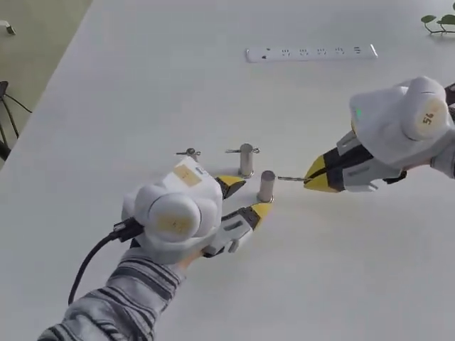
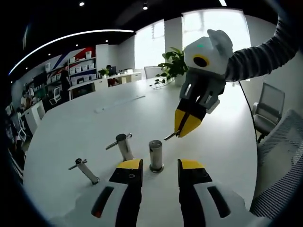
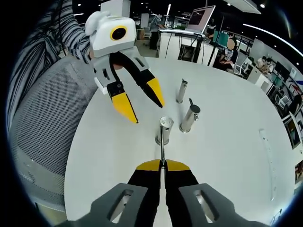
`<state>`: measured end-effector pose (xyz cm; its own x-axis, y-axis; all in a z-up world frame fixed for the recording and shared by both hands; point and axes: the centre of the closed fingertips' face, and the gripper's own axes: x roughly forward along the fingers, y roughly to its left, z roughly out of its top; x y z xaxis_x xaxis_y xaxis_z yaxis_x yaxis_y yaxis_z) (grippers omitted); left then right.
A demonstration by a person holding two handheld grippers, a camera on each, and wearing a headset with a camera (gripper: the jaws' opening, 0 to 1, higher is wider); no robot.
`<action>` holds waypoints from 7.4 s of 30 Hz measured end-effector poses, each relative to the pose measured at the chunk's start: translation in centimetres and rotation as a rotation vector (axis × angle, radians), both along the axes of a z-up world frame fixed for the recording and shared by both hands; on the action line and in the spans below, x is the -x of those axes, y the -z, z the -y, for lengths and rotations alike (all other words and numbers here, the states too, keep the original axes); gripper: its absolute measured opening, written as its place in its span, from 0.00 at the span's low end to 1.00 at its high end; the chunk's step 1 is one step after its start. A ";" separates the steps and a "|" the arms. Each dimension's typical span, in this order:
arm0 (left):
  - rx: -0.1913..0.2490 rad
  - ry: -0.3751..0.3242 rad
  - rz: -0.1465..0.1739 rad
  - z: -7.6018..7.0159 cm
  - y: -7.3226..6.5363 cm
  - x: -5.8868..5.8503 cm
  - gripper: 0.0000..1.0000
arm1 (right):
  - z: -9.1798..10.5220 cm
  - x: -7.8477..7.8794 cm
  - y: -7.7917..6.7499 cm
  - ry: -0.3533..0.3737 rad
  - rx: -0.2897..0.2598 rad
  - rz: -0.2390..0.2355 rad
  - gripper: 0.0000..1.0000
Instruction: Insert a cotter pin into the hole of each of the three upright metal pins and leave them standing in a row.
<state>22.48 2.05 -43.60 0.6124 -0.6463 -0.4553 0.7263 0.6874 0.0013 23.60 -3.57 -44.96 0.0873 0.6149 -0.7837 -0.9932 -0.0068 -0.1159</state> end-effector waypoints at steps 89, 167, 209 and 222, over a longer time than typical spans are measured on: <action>0.116 -0.299 -0.208 1.2 4.1 -2.4 0.12 | -2.6 -0.1 -1.0 0.087 0.005 -0.025 0.00; 0.050 -0.176 -0.094 -5.2 -0.7 1.0 0.57 | -4.8 -1.0 -0.4 0.115 -0.051 -0.085 0.08; 0.050 -0.269 -0.080 -9.9 -2.1 -0.3 0.78 | -1.4 -5.4 0.1 0.110 0.051 -0.062 0.08; 0.053 -0.282 -0.086 -10.3 -2.1 -0.6 0.77 | -0.8 -5.6 0.2 0.064 0.069 -0.028 0.09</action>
<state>23.09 12.39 -41.54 0.7322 -0.4800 -0.4832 0.5022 0.8597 -0.0931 29.17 -2.79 -45.20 0.1024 0.5530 -0.8269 -0.9947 0.0502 -0.0896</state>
